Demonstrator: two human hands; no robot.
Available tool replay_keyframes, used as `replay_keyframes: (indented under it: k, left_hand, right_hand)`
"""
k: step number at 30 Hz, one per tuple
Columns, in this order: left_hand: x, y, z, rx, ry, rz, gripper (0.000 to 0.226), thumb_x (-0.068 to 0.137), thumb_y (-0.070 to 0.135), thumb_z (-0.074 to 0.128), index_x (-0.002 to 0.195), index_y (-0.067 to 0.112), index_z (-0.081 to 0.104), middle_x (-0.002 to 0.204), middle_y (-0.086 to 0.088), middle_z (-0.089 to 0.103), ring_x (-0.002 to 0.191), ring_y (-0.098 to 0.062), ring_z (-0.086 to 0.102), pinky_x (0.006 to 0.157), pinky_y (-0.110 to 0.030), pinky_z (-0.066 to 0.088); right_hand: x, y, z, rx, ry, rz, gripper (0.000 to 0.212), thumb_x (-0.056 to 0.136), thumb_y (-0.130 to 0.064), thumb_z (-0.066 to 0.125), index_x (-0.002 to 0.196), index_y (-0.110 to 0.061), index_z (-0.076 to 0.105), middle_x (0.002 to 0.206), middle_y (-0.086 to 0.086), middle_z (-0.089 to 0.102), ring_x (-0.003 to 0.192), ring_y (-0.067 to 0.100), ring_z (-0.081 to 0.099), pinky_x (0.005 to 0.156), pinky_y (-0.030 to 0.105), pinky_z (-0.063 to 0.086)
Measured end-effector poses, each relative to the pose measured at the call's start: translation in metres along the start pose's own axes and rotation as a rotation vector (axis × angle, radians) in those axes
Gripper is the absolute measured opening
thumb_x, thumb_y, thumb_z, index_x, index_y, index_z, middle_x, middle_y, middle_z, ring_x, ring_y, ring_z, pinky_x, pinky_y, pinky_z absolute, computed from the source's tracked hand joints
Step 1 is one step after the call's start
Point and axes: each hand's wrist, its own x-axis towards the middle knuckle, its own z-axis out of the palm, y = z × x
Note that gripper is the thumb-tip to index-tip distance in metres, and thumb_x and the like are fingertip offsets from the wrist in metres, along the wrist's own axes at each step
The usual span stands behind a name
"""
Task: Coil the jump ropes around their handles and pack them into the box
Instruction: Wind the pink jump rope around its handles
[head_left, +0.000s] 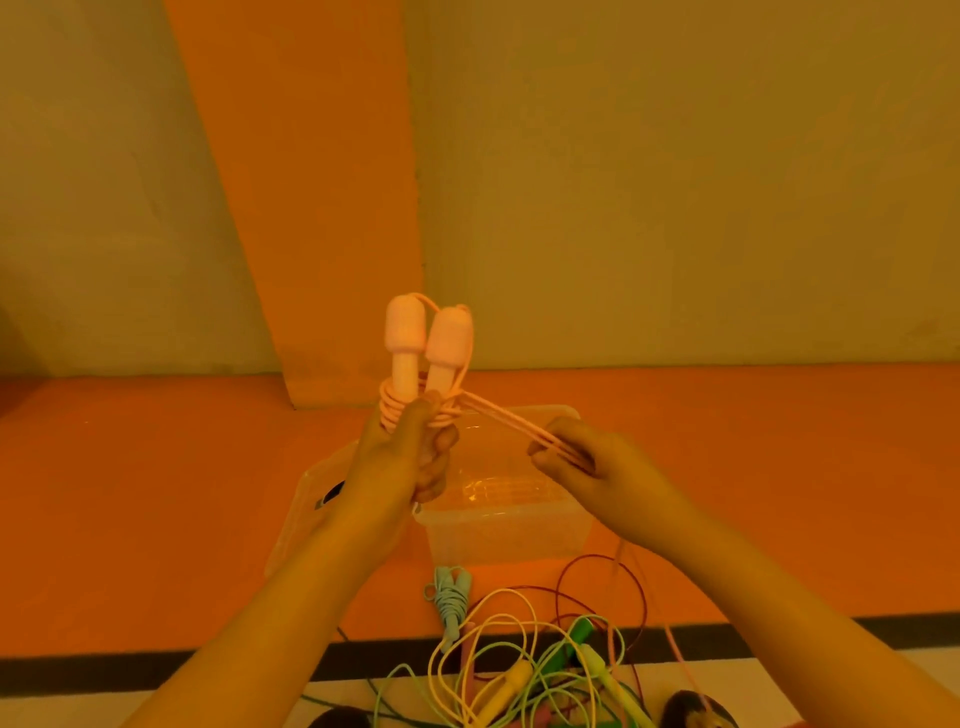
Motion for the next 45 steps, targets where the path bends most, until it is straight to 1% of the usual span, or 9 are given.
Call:
replay_keyframes:
  k: [4,11,16,20,24,30,33,37,45]
  left_hand:
    - [0.002,-0.003,-0.001,-0.080,0.035,-0.072,0.013,0.100,0.026,0.041,0.099,0.015,0.047,0.057,0.003,0.045,0.033,-0.005,0.023,0.035,-0.012,0.016]
    - [0.004,-0.002,-0.004,-0.133,0.058,-0.064,0.016,0.099,0.026,0.045,0.112,0.017,0.044,0.057,0.004,0.049,0.033,-0.004,0.023,0.033,-0.013,0.017]
    - [0.002,-0.003,-0.008,0.290,0.122,0.009,0.014,0.096,0.023,0.054,0.105,0.014,0.049,0.066,-0.001,0.055,0.038,-0.006,0.037,0.035,-0.019,0.027]
    - [-0.005,-0.011,-0.004,0.829,-0.042,0.115,0.020,0.088,0.034,0.065,0.100,0.033,0.049,0.087,0.011,0.059,0.068,0.001,0.055,0.052,-0.010,0.038]
    - [-0.011,-0.020,0.002,1.081,-0.249,0.049,0.034,0.083,0.050,0.066,0.108,0.033,0.051,0.092,0.006,0.062,0.082,-0.012,0.061,0.072,-0.037,0.051]
    - [-0.019,-0.023,0.014,1.249,-0.195,0.098,0.042,0.072,0.071,0.060,0.088,0.034,0.049,0.078,0.006,0.062,0.073,-0.011,0.059,0.062,-0.034,0.047]
    - [-0.024,-0.018,0.018,1.276,-0.167,0.124,0.041,0.075,0.073,0.055,0.083,0.034,0.048,0.074,0.008,0.060,0.067,-0.007,0.056,0.054,-0.028,0.037]
    - [-0.026,-0.024,0.015,1.361,-0.150,0.127,0.031,0.082,0.061,0.054,0.091,0.032,0.050,0.079,0.006,0.061,0.073,-0.014,0.060,0.063,-0.033,0.048]
    - [-0.020,-0.008,-0.003,1.387,-0.522,0.058,0.032,0.082,0.056,0.061,0.106,0.036,0.053,0.087,0.011,0.057,0.078,-0.009,0.051,0.061,-0.028,0.037]
  right_hand:
    - [-0.001,-0.003,-0.005,-0.106,0.116,-0.049,0.012,0.094,-0.028,0.057,0.103,-0.027,0.065,0.062,-0.017,0.050,0.054,0.002,0.050,0.048,0.015,0.029]
    - [0.004,-0.004,0.002,-0.202,0.000,-0.068,0.021,0.095,-0.038,0.052,0.104,-0.030,0.069,0.059,-0.019,0.051,0.055,-0.003,0.051,0.050,0.013,0.026]
    - [0.001,-0.012,-0.006,-0.292,0.280,-0.260,0.032,0.091,-0.039,0.046,0.093,-0.020,0.072,0.073,-0.010,0.064,0.058,0.003,0.054,0.049,0.019,0.041]
    - [0.003,-0.006,-0.009,-0.410,0.306,-0.430,0.028,0.093,-0.033,0.048,0.092,-0.015,0.069,0.077,-0.001,0.059,0.072,0.017,0.053,0.060,0.027,0.037]
    - [0.004,-0.003,-0.003,-0.488,0.223,-0.505,0.027,0.090,-0.032,0.047,0.087,-0.016,0.069,0.081,0.001,0.062,0.076,0.021,0.056,0.060,0.035,0.045]
    - [0.006,-0.007,0.002,-0.349,0.133,-0.500,0.025,0.088,-0.029,0.051,0.087,-0.013,0.070,0.078,0.000,0.062,0.079,0.009,0.044,0.068,0.023,0.033]
    - [0.006,-0.010,0.002,-0.277,0.107,-0.480,0.026,0.088,-0.030,0.051,0.086,-0.013,0.070,0.078,-0.002,0.062,0.079,0.006,0.045,0.066,0.027,0.037]
    - [0.005,-0.010,0.002,-0.240,0.041,-0.469,0.024,0.087,-0.034,0.053,0.085,-0.017,0.071,0.075,-0.006,0.060,0.075,0.011,0.051,0.064,0.037,0.047]
    - [0.004,-0.011,-0.007,-0.219,0.018,-0.333,0.043,0.067,-0.066,0.059,0.081,-0.025,0.061,0.076,-0.015,0.052,0.072,-0.001,0.037,0.067,0.018,0.029]
